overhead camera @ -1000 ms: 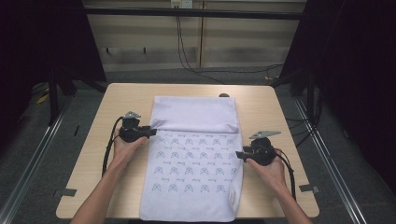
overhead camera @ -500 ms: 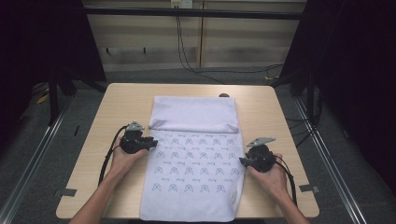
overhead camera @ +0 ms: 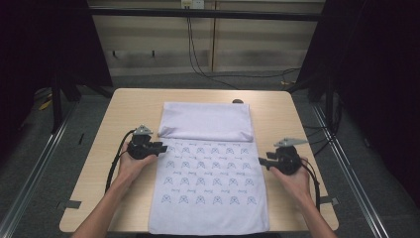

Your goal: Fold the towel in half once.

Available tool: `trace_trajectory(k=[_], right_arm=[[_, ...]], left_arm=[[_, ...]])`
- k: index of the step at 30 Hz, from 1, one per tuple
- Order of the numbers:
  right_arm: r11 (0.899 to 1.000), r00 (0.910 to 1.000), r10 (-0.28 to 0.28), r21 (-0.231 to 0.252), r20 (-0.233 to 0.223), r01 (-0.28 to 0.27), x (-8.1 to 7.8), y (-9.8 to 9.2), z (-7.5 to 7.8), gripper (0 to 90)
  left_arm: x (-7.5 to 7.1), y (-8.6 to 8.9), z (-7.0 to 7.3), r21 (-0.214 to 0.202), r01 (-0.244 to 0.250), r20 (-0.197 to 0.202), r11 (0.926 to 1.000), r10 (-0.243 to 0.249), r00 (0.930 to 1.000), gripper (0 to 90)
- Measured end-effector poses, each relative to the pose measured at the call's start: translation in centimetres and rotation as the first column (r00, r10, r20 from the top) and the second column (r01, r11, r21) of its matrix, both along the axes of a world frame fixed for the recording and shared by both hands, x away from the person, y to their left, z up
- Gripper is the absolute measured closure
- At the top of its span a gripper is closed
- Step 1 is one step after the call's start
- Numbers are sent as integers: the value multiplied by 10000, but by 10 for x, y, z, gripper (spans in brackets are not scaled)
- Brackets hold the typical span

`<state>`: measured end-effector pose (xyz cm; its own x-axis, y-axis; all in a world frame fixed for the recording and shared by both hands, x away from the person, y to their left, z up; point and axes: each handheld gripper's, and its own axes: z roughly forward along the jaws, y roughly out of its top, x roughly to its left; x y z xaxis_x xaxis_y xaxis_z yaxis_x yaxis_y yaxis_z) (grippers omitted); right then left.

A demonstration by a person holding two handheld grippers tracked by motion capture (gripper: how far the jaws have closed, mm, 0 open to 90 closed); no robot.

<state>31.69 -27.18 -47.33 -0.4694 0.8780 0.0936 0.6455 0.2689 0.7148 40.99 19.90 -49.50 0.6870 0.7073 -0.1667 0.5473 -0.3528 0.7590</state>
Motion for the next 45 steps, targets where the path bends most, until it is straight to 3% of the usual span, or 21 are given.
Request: trace_trajectory(k=[2,4,9,14,17,18,19,23,28,29,30,31,33,35,39,41,45], right_arm=[[9998,9999,12,183,125,-14,25,4,4,550],[10000,9997,22,51,258,-23,49,11,6,555],[9987,9996,-270,435,-64,272,95,22,1,572],[9988,9962,-418,241,-768,437,111,27,-14,617],[9996,9925,-263,-80,-1194,255,111,33,-22,736],[9996,9936,-230,-204,-1107,208,110,34,-22,801],[9999,9946,-134,79,-1030,143,110,33,-22,824],[9994,9979,-148,290,-636,167,107,30,-10,845],[9872,9980,-337,1577,536,248,104,17,29,848],[9845,9962,-329,1745,809,184,101,15,38,848],[9834,9945,-265,1811,1018,77,98,13,48,848],[9844,9924,-256,1761,1207,40,95,10,57,848],[9822,9866,-147,1873,1623,-162,85,4,76,847],[9801,9802,-23,1952,1981,-372,73,-2,92,847],[9787,9727,587,1793,2244,-1004,39,-4,111,847],[9802,9681,812,1568,2372,-1207,21,-5,116,847],[9759,9639,1042,1614,2452,-1466,-11,-12,119,848]], left_arm=[[9,1,5,-47,-203,165,9998,204,9997,673],[20,3,8,-201,-412,109,9989,414,9991,654],[45,5,6,-493,-921,-77,9945,919,9957,619],[55,0,-5,-700,-1148,-364,9909,1124,9930,621],[57,-3,-13,-564,-908,-652,9943,871,9941,756],[57,-4,-13,-545,-1004,-579,9935,972,9936,819],[56,-4,-13,-681,-1153,-557,9910,1116,9922,841],[55,1,4,-968,-1093,-177,9893,1081,9940,868],[46,7,48,-1361,-821,727,9873,926,9930,871],[46,7,48,-1361,-821,727,9873,926,9930,871],[36,7,68,-1634,-670,1163,9843,867,9894,871],[29,6,76,-1795,-540,1386,9823,796,9871,871],[15,4,91,-1584,-150,1770,9873,434,9833,870],[-1,6,102,-1595,-7,1992,9872,329,9794,870],[-32,7,110,-1238,568,2129,9907,-294,9766,870],[-45,8,112,-1384,749,2035,9875,-456,9780,870],[-70,13,117,-1547,1202,2100,9806,-863,9739,870]])
